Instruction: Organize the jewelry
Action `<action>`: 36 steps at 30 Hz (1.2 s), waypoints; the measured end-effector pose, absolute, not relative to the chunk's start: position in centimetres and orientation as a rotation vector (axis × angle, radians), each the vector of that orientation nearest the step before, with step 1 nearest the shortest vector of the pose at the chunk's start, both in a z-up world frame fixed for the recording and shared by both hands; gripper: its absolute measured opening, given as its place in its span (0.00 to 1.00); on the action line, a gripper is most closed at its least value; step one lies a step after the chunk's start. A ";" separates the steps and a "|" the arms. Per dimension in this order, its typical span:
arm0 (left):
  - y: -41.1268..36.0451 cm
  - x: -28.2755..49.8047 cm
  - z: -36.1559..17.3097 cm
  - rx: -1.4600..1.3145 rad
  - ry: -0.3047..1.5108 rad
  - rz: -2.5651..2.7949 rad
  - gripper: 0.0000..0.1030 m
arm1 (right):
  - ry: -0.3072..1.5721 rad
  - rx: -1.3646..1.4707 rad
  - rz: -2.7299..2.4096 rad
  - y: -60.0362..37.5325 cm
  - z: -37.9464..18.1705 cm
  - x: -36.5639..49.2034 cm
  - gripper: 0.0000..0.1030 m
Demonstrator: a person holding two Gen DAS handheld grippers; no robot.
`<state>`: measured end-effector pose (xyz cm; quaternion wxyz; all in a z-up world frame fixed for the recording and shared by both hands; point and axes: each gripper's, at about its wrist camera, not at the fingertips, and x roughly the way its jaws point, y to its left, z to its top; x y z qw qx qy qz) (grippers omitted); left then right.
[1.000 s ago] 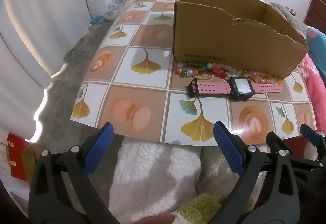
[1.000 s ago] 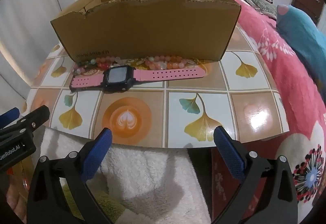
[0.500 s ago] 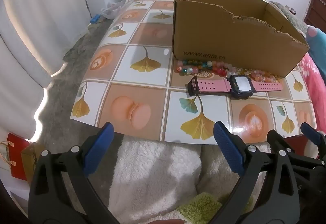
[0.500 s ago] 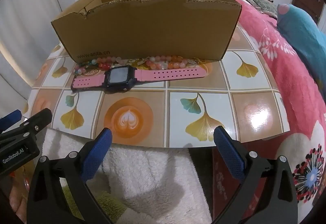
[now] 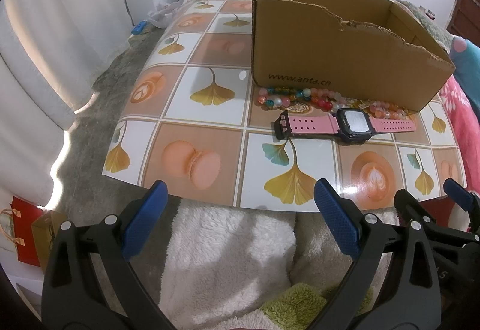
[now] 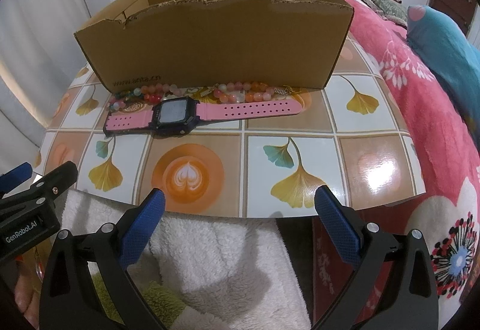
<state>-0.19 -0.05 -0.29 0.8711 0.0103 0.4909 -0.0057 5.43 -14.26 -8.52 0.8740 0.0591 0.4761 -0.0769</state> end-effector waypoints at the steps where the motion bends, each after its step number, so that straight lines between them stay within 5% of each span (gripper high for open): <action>1: -0.1 -0.2 -0.3 0.022 1.027 -0.012 0.92 | 0.995 0.122 -0.161 -14.2 -8.6 5.4 0.94; 36: 0.3 -0.1 -0.8 0.026 1.036 -0.015 0.92 | 1.002 0.114 -0.177 -14.1 -8.4 5.7 0.94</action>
